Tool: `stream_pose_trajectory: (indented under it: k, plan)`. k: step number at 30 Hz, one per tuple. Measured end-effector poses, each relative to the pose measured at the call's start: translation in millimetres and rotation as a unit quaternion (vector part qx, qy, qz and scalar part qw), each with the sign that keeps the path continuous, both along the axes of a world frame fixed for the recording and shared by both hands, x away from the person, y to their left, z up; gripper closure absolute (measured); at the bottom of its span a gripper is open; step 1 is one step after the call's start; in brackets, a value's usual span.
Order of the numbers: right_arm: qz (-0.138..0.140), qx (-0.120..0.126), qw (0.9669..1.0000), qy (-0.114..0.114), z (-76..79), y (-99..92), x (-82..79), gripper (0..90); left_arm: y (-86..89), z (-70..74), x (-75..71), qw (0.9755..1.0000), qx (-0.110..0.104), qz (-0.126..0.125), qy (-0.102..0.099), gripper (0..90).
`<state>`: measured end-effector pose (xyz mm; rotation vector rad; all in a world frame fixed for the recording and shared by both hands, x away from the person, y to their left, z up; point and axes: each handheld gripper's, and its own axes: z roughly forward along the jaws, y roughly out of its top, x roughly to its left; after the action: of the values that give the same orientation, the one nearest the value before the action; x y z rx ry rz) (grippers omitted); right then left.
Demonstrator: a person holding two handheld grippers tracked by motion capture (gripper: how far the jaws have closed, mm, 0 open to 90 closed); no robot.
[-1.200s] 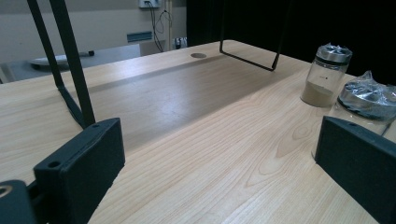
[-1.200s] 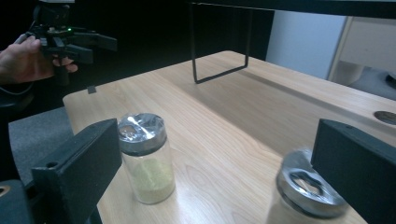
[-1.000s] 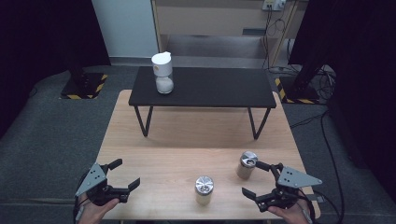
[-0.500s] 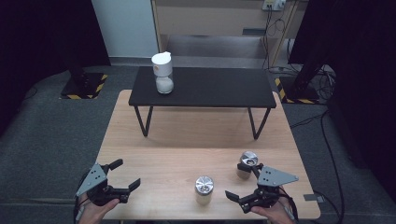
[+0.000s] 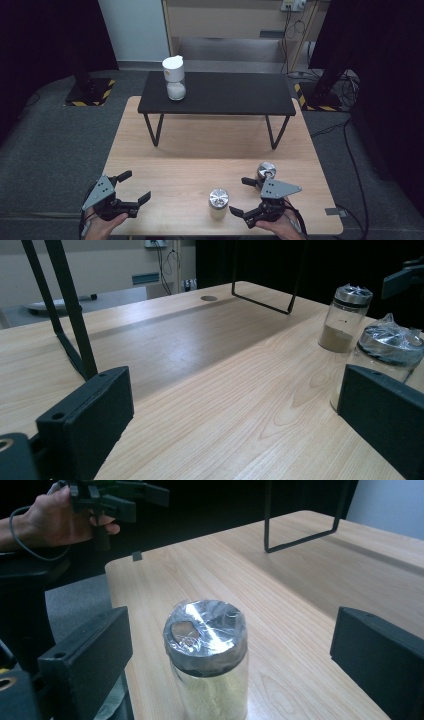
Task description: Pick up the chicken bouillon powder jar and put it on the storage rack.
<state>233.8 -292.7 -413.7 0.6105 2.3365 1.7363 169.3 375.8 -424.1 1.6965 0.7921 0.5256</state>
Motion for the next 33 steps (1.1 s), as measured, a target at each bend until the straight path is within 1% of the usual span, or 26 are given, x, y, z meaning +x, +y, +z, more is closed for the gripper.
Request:
stream_pose_trajectory:
  k: [7, 14, 20, 23, 25, 33]
  plan:
    - [0.008, -0.008, 0.9999, 0.005, -3.9, 10.7, 3.8, 4.3, 0.1, -0.2, 0.4, 1.0000, 0.000, -0.001, 0.000, 0.2]
    - [0.017, -0.022, 0.9996, 0.007, -8.8, 22.1, 8.8, 5.6, 0.0, -0.2, 0.4, 1.0000, 0.001, -0.001, 0.000, 0.2]
    - [0.024, -0.027, 0.9993, 0.010, -12.6, 27.9, 13.1, 7.1, -0.2, -0.1, 0.6, 1.0000, 0.002, -0.002, 0.000, 0.2]
    - [0.027, -0.033, 0.9990, 0.013, -14.0, 30.6, 14.9, 7.5, -0.2, -0.1, 0.5, 1.0000, 0.002, -0.002, 0.000, 0.2]
    - [0.030, -0.032, 0.9989, 0.018, -15.5, 32.2, 17.0, 7.8, -0.2, -0.1, 0.6, 1.0000, 0.002, -0.002, 0.000, 0.2]
    - [0.046, -0.039, 0.9980, 0.015, -18.9, 43.8, 24.4, 12.1, 0.0, -0.2, 0.8, 1.0000, 0.002, -0.002, 0.000, 0.2]
